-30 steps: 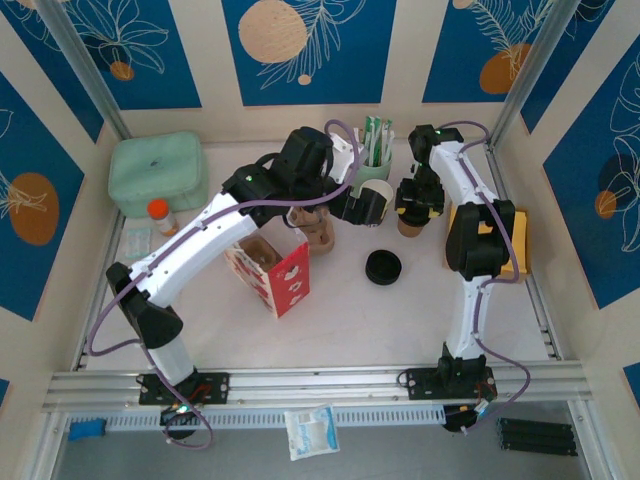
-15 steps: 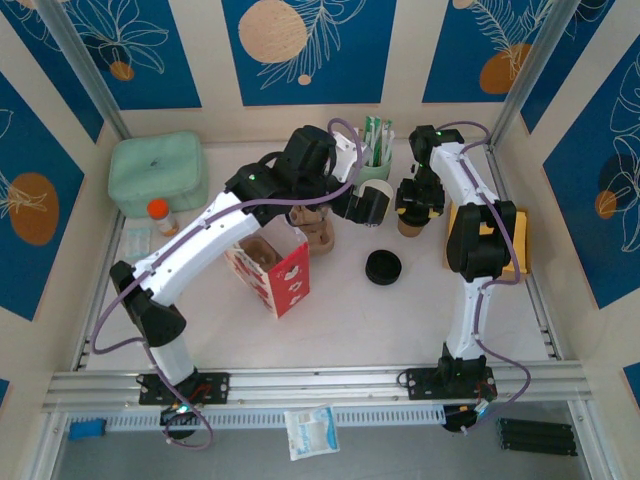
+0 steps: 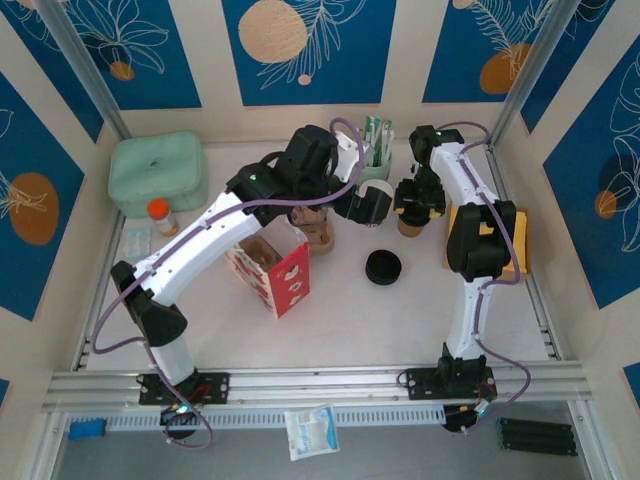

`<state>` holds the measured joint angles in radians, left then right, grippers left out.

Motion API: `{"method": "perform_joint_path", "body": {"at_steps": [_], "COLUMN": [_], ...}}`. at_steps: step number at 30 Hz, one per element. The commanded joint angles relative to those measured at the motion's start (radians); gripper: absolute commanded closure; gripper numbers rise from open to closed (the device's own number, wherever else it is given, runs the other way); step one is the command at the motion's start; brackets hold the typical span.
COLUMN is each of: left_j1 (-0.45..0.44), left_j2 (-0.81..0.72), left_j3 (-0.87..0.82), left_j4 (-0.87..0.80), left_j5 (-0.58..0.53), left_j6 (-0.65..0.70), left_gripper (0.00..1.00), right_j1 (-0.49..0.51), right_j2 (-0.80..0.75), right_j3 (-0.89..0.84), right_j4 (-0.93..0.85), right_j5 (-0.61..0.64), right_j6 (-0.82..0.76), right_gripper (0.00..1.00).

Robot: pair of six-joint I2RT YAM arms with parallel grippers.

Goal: Pack the takeout coffee

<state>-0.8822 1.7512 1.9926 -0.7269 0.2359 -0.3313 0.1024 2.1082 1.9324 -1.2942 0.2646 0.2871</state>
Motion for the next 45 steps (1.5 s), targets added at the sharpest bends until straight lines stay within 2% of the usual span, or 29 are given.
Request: {"method": "perform_joint_path", "body": {"at_steps": [1,33,45], "left_j1": [-0.012,-0.012,-0.012], "left_j2": [0.009,0.027,0.028], "left_j3": [0.031,0.038,0.040], "left_j4": [-0.019,-0.020,-0.025], "left_j5": [0.008,0.011,0.007], "left_j6": [0.003,0.017,0.021], "left_gripper": [0.01,0.01,0.01], "right_j1": [-0.007,-0.008,-0.008], "right_j2": [-0.002,0.106,0.135], "right_j3": [0.009,0.195,0.185], "right_j4": [-0.004,-0.049,-0.044], "right_j5": [-0.005,0.031,0.027], "right_j6": [-0.012,-0.016,-0.016], "right_gripper": [0.23,0.18,0.22]}}
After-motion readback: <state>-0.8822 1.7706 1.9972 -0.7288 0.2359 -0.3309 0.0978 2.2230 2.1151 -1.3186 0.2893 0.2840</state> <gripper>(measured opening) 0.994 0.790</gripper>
